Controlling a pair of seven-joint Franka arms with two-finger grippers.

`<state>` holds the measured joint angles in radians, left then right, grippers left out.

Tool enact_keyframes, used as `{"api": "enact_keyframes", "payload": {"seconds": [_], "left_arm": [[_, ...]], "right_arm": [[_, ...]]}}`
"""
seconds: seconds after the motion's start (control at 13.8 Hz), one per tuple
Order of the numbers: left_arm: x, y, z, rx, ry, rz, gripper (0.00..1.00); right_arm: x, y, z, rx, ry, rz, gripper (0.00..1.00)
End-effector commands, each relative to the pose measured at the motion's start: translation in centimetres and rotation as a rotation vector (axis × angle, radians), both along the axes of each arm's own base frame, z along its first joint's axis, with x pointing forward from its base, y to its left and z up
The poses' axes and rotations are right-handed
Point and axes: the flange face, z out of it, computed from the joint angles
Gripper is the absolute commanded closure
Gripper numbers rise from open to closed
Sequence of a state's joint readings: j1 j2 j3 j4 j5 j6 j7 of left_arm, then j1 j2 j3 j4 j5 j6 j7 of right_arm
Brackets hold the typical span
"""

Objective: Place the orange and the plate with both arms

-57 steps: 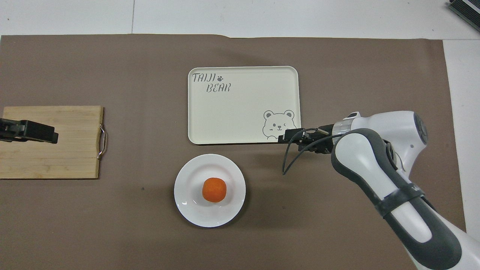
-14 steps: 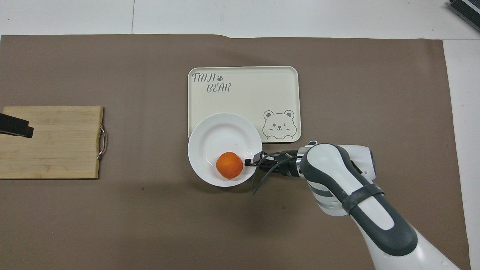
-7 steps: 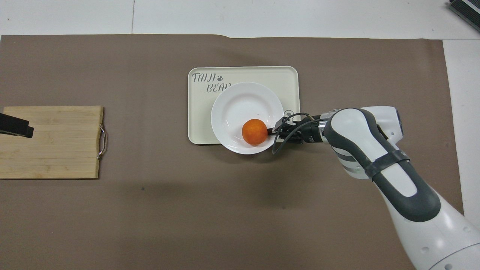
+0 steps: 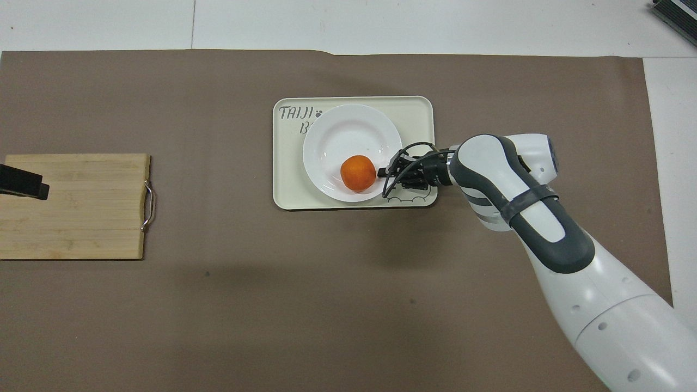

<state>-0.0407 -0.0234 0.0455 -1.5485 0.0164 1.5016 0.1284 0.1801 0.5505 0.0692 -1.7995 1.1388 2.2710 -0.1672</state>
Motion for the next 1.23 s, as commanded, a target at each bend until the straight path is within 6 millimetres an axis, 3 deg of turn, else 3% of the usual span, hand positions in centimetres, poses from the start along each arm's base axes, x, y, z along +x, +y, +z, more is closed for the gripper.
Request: {"api": "enact_keyframes", "payload": {"seconds": [0.0, 0.14, 0.43, 0.58, 0.79, 0.94, 1.16], "left_arm": [[-0.3, 0.0, 0.3, 0.012, -0.013, 0.007, 0.0], [-0.3, 0.3, 0.4, 0.012, -0.014, 0.014, 0.0], [-0.3, 0.3, 0.4, 0.012, -0.014, 0.014, 0.0], [-0.3, 0.3, 0.4, 0.012, -0.014, 0.014, 0.0], [-0.3, 0.3, 0.3, 0.012, -0.013, 0.014, 0.0], [-0.3, 0.3, 0.4, 0.012, -0.014, 0.014, 0.0], [-0.3, 0.3, 0.4, 0.012, -0.014, 0.014, 0.0]], "right_arm": [[1.2, -0.6, 0.7, -0.018, -0.016, -0.023, 0.01], [1.4, -2.0, 1.0, -0.025, -0.017, -0.044, 0.0], [1.7, -6.7, 5.6, -0.149, -0.1, 0.013, 0.0], [1.7, -8.7, 8.6, -0.208, -0.143, 0.063, 0.0], [1.2, -13.2, 14.6, -0.342, -0.18, 0.13, 0.0], [0.3, -15.8, 17.6, -0.455, -0.19, 0.183, 0.0], [-1.0, -21.4, 21.2, -0.662, -0.206, 0.243, 0.0]]}}
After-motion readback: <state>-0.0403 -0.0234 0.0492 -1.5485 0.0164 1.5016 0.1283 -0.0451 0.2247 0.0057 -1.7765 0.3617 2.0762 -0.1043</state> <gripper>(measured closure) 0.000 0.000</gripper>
